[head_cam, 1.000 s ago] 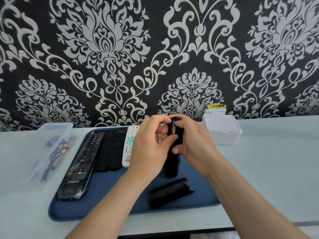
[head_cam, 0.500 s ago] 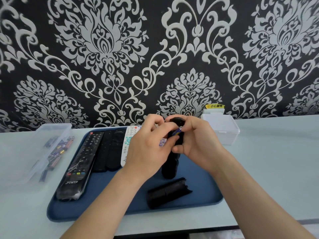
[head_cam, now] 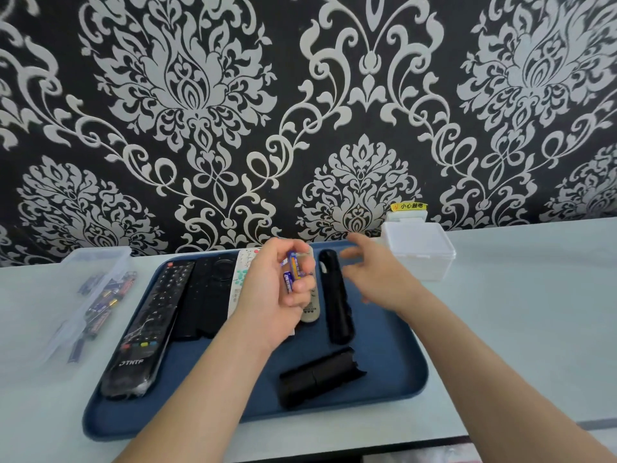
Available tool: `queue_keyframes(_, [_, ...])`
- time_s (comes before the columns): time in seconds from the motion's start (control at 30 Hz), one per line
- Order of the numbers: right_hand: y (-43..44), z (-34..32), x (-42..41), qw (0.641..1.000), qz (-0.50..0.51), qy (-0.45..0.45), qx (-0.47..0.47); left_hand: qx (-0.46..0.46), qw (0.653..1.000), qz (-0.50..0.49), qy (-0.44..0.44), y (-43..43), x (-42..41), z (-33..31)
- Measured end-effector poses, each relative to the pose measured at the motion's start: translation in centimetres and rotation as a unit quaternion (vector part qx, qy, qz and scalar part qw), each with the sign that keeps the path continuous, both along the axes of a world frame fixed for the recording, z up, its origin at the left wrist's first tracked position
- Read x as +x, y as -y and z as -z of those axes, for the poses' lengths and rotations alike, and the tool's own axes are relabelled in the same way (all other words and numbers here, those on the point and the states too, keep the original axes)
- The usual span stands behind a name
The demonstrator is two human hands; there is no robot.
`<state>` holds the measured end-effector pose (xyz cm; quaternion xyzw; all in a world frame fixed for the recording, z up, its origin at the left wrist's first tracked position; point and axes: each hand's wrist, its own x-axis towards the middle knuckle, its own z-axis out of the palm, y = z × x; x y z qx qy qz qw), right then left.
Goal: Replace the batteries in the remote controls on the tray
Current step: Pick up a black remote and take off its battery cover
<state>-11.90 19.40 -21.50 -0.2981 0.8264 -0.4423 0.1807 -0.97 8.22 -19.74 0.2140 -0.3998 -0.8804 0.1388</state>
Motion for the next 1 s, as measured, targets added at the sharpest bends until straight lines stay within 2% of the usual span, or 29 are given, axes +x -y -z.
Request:
queue_keyframes(0.07, [-0.7,-0.1,-0.5,0.988,0.054,-0.142,0.018,-0.059,0.998,0.020,0.025,0.0,-0.2,-0.1])
queue_keyframes(0.13, [-2.1,-0.8,-1.3,0.967,0.108,-0.231,-0.014,-0.174,0.983,0.039,0.046,-0.5,-0.7,-0.1])
queue_keyframes(0.17, [-3.1,-1.1,-2.1,0.956,0.127,-0.265,-0.015,-0.248,0.966,0.049,0.055,-0.9,-1.2,-0.3])
queue_keyframes(0.23, [-5.1,-1.1,-4.1,0.946,0.150,-0.285,0.028,-0.405,0.910,0.056,0.068,-1.7,-2.6,-0.3])
queue_keyframes(0.3, [-6.9,-0.5,-5.6,0.961,0.147,-0.206,0.111,-0.565,0.822,0.044,0.060,-2.7,-4.5,-0.4])
queue_keyframes(0.33, [-7.6,0.0,-6.2,0.970,0.132,-0.156,0.134,-0.643,0.762,0.048,0.056,-3.3,-5.6,-0.4])
queue_keyframes(0.37, [-8.2,0.5,-6.7,0.978,0.106,-0.116,0.140,-0.717,0.691,0.055,0.069,-3.9,-6.6,-0.3])
queue_keyframes(0.43, [-8.8,1.3,-7.3,0.990,0.057,-0.073,0.110,-0.841,0.523,0.073,0.120,-4.9,-8.4,0.2])
queue_keyframes(0.47, [-9.0,1.6,-7.5,0.993,0.043,-0.061,0.091,-0.880,0.450,0.073,0.132,-5.3,-9.2,0.5])
queue_keyframes(0.5, [-9.1,1.8,-7.5,0.995,0.039,-0.051,0.073,-0.905,0.396,0.074,0.138,-5.6,-9.8,0.8])
queue_keyframes(0.57, [-9.4,2.0,-7.9,0.997,0.049,-0.035,0.047,-0.935,0.322,0.073,0.131,-6.4,-10.8,1.2])
queue_keyframes(0.67, [-9.5,2.5,-8.2,0.997,0.073,0.001,0.015,-0.972,0.226,0.032,0.053,-6.7,-12.0,1.6])
queue_keyframes(0.73, [-9.5,3.1,-8.4,0.996,0.088,0.029,-0.011,-0.983,0.184,0.010,0.009,-6.7,-12.5,2.0])
queue_keyframes(0.8, [-9.7,3.3,-8.6,0.995,0.095,0.031,-0.029,-0.987,0.161,0.014,-0.008,-6.6,-12.9,2.9])
queue_keyframes(0.9, [-10.2,3.1,-8.9,0.993,0.087,0.044,-0.071,-0.990,0.139,-0.003,-0.027,-6.3,-13.0,2.6])
queue_keyframes(1.0, [-10.5,3.2,-9.7,0.991,0.058,0.075,-0.097,-0.990,0.130,-0.020,-0.055,-5.5,-13.0,2.3])
